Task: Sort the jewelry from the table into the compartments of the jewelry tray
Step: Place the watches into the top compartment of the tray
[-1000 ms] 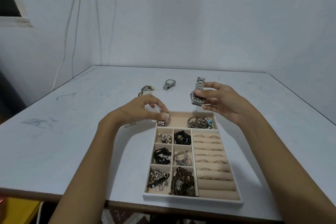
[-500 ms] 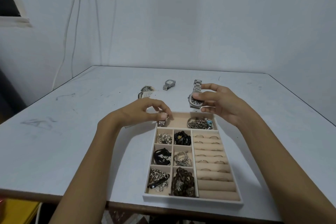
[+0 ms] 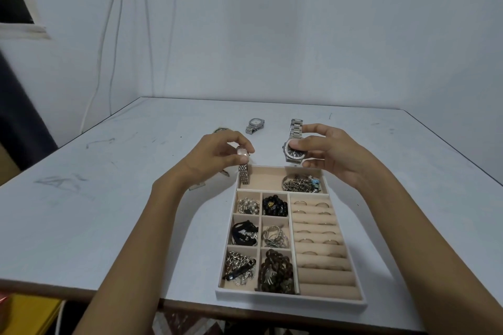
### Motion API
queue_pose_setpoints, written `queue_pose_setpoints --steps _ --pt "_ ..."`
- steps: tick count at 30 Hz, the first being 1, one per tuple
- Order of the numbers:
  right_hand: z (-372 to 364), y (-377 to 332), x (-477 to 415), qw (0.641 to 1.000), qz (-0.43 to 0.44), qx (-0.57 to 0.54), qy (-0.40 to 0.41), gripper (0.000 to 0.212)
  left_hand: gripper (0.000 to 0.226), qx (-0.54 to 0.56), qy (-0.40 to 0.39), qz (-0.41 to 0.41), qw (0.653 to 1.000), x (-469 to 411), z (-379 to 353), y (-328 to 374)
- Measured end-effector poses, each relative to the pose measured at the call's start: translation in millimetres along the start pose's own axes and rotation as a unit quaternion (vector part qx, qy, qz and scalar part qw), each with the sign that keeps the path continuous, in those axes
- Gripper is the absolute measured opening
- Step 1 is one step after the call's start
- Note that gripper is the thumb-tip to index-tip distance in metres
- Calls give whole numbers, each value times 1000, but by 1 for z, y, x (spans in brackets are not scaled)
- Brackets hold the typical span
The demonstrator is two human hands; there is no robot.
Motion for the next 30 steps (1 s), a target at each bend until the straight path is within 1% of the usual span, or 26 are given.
queue_pose_setpoints --steps 7,13,19,25,30 --pt "0 -1 1 1000 0 8 1 47 14 53 -21 23 998 3 1 8" --pt "-2 -2 2 1000 2 16 -1 39 17 41 -47 46 997 6 -5 14" --pt "-2 -3 3 1000 3 22 -2 39 15 83 -49 34 995 7 -4 19" --pt "-5 -3 4 1000 2 25 -5 33 17 24 -26 62 997 3 -3 3" --pt "-7 -3 5 1000 -4 30 -3 33 18 -33 -25 41 998 0 -7 -1"
Point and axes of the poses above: each hand's wrist, its own x-axis away from the middle knuckle, its own z-axis out of the back of the hand, y = z × x, the point moved 6 cm from there along -x, towards the middle knuckle, and after that the axes turned 4 degrees about -y, right-handed, at the moved point
